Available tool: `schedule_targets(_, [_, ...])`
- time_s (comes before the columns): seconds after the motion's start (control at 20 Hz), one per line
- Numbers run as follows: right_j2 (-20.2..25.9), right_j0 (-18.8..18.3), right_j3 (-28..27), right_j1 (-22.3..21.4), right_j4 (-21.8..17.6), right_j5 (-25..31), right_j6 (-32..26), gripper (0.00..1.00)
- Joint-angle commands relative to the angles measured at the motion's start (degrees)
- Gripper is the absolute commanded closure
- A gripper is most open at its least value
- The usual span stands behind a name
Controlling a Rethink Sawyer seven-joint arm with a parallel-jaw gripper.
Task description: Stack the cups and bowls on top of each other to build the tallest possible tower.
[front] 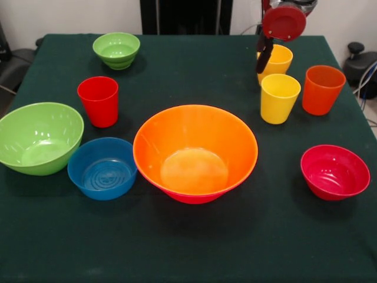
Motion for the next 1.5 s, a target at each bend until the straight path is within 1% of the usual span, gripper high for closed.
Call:
schedule_targets(0.05, [3.95,-0.16,-3.87,0.41,0.74,7.08,11.50,0.00])
schedule_targets(0.35, [3.86,-0.68,-5.07,0.65,1.04,8.43,11.97,0.00])
schedule_targets(0.4, [3.32,-0.65,-5.97,1.29,0.71,8.90,12.39,0.00])
schedule_targets(0.6, [3.75,-1.46,-7.94,3.67,1.33,7.69,13.17,0.00])
schedule_targets(0.8, [3.38,-2.11,-9.38,4.68,1.57,8.04,13.79,0.00])
schedule_targets(1.1, [3.04,-3.58,-11.01,4.97,1.56,9.36,13.09,0.00])
schedule_targets(1.35, [2.31,-4.60,-15.09,6.89,2.28,12.05,15.01,0.00])
schedule_targets(1.5, [1.79,-4.51,-16.17,7.59,2.92,12.69,16.09,0.00])
